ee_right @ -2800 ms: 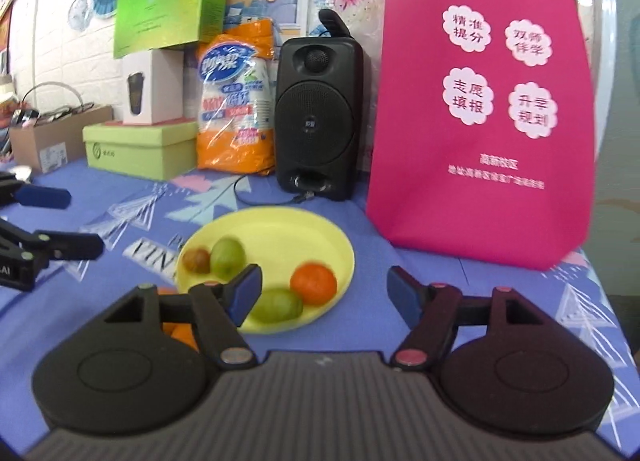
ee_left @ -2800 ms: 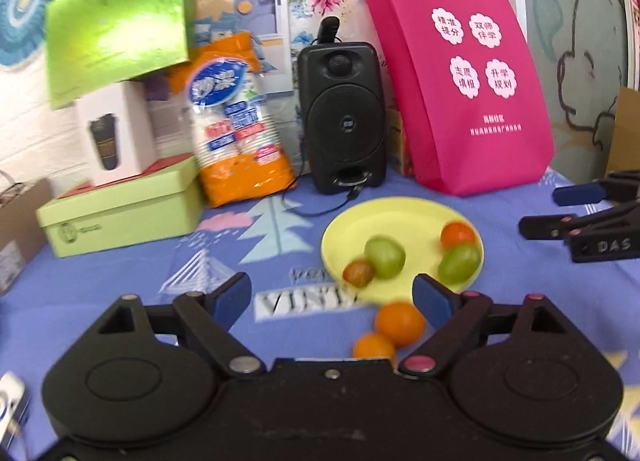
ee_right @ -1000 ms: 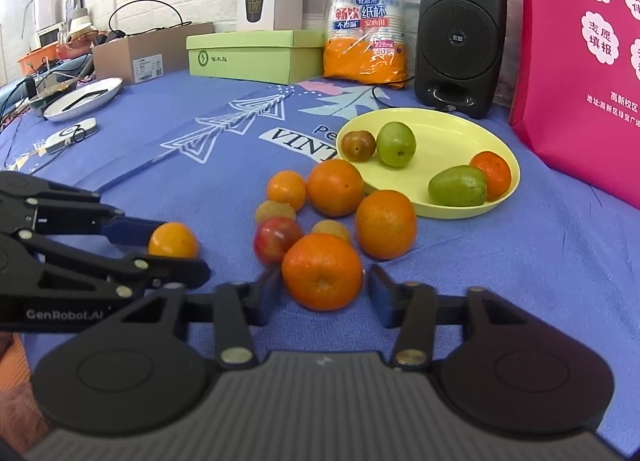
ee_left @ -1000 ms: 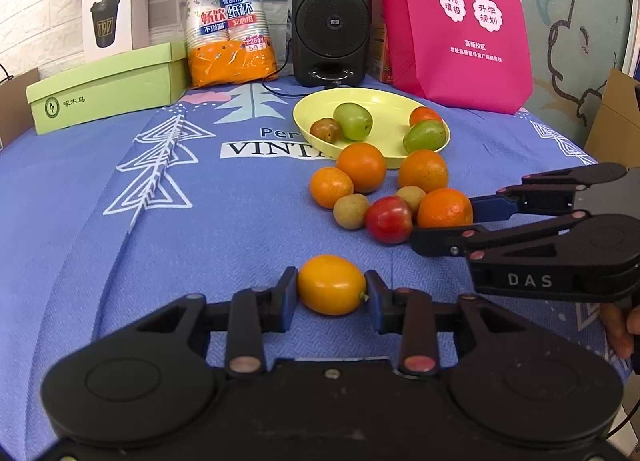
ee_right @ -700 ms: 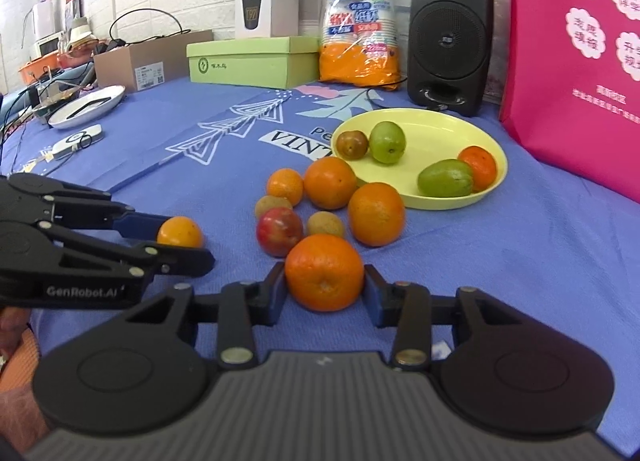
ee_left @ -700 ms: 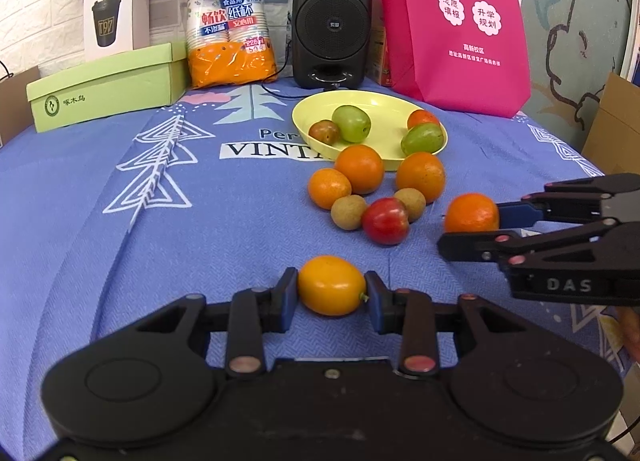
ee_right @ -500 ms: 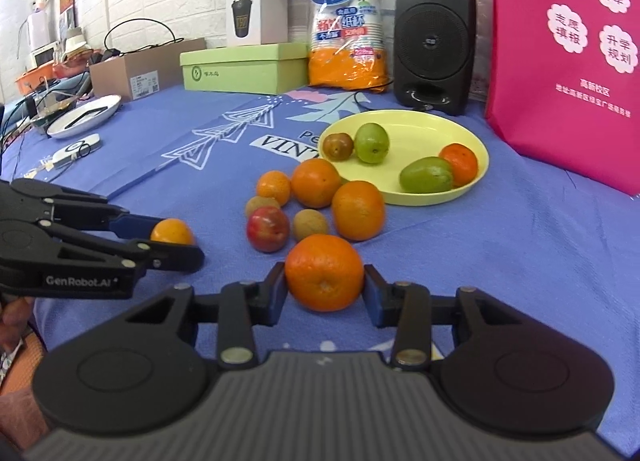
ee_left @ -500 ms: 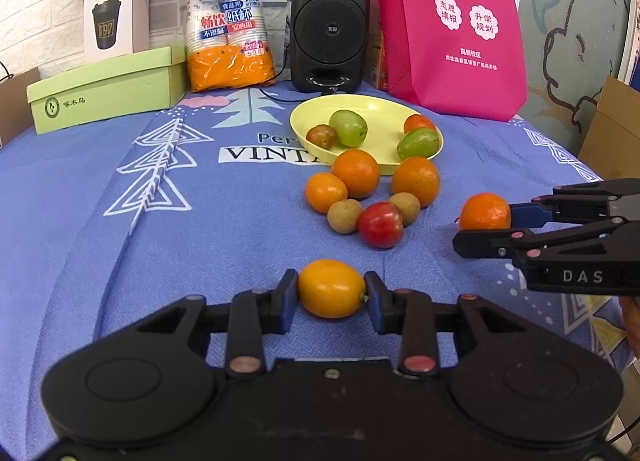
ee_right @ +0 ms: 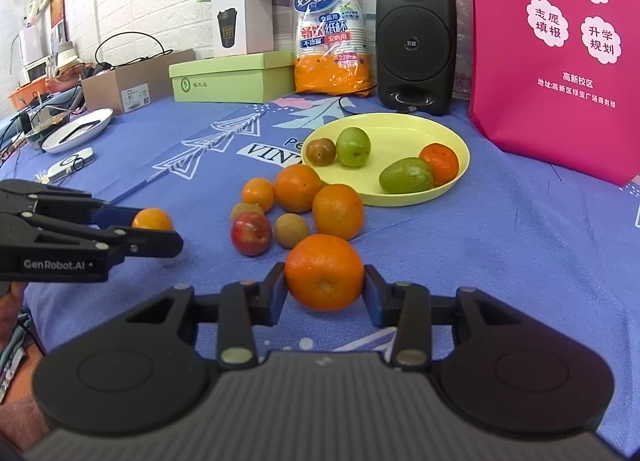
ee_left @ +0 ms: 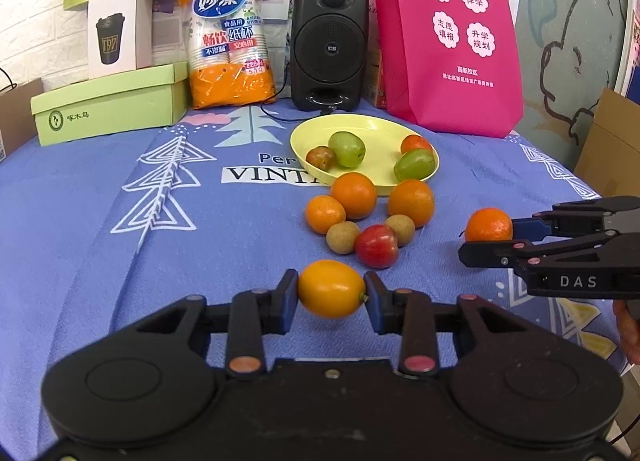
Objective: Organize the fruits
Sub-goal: 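Grasp the yellow orange with the left tool while the right tool grasps an orange, then drop the yellow orange and orange onto the plate, open both tools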
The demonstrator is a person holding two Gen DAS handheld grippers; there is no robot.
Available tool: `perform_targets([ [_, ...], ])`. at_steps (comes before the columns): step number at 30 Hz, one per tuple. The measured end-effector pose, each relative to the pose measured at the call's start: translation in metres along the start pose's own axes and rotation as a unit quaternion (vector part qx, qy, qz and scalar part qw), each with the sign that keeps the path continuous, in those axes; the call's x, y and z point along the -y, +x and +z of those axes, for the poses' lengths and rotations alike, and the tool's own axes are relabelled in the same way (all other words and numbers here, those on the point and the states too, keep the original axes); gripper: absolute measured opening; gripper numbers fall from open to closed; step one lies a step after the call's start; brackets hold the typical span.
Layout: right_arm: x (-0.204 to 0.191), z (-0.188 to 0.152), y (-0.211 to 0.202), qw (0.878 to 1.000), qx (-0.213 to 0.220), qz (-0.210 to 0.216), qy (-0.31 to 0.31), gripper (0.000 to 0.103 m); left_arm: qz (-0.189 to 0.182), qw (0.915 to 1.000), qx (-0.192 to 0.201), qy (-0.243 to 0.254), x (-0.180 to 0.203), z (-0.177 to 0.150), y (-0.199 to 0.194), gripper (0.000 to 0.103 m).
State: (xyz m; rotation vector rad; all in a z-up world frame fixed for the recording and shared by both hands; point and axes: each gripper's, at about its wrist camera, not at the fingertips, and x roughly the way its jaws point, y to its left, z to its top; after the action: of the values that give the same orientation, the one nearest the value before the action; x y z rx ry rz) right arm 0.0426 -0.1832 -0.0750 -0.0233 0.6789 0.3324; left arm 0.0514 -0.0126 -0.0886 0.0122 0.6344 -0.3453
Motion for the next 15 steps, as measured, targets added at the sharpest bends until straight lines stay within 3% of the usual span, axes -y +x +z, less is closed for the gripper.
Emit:
perform_targets([
  [6, 0.006, 0.014, 0.001, 1.0, 0.013, -0.004, -0.006, 0.039, -0.011, 0.9996, 0.017, 0.019, 0.0, 0.027, 0.011, 0.034],
  [10, 0.016, 0.036, 0.01, 0.999, 0.023, -0.017, -0.018, 0.039, -0.015, 0.9988, 0.03, 0.035, -0.002, 0.068, 0.038, 0.034],
  [15, 0.029, 0.064, 0.032, 0.999, 0.023, -0.022, -0.03, 0.039, -0.046, 0.9982, 0.029, 0.024, -0.01, 0.125, 0.091, 0.034],
])
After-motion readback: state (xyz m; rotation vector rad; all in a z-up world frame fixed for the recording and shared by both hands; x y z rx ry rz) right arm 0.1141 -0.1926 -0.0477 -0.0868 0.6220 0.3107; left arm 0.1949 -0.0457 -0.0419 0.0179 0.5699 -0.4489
